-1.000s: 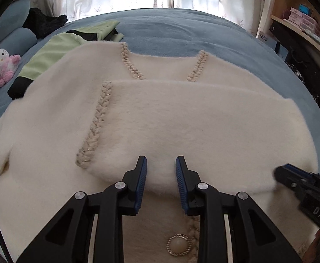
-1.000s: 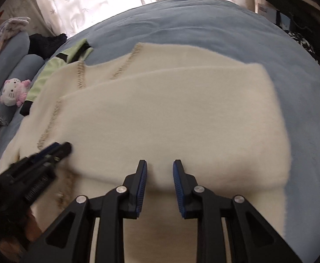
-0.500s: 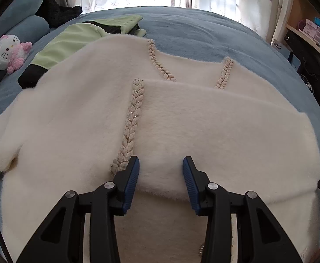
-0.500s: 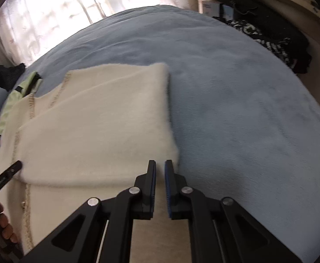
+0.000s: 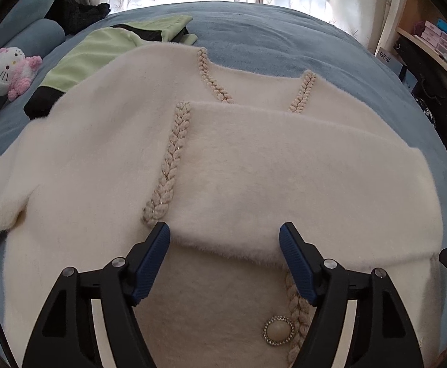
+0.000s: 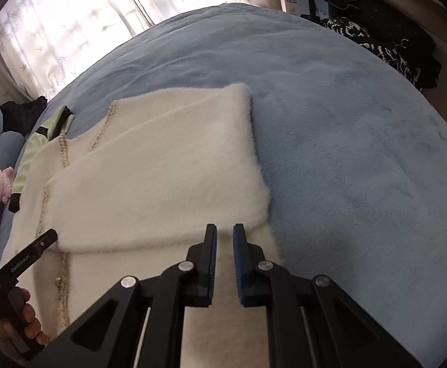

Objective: Fold large clothes
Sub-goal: 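Release the folded side and withdraw both tools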

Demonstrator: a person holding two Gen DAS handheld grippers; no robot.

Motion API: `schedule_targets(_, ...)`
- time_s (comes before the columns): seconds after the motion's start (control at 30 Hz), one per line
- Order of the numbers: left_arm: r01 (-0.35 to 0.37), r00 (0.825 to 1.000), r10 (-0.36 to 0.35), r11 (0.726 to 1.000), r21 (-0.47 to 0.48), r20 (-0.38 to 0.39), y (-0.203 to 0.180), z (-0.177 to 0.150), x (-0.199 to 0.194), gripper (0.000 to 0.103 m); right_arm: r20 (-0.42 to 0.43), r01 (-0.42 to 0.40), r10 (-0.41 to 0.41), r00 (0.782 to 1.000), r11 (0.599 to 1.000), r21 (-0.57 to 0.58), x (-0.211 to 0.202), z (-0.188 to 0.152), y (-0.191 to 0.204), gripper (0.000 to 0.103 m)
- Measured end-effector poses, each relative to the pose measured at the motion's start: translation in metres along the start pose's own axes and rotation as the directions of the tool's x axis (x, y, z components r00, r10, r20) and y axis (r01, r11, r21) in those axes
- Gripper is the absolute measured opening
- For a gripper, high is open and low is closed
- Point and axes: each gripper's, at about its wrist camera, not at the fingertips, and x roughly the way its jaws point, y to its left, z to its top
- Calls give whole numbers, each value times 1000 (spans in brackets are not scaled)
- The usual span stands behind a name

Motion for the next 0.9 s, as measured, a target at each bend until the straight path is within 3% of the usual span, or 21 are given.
schedule_targets(0.43,64,998,-63,997,-34,21,14,-30,-60,73,-18,-56,55,998,998,-42,-37,-31,25,11)
schedule_targets(0.9,53,998,-53,998,-18,20,50,-87,-132,73,-51,-103,96,994,985,-140,-73,-85,78,11)
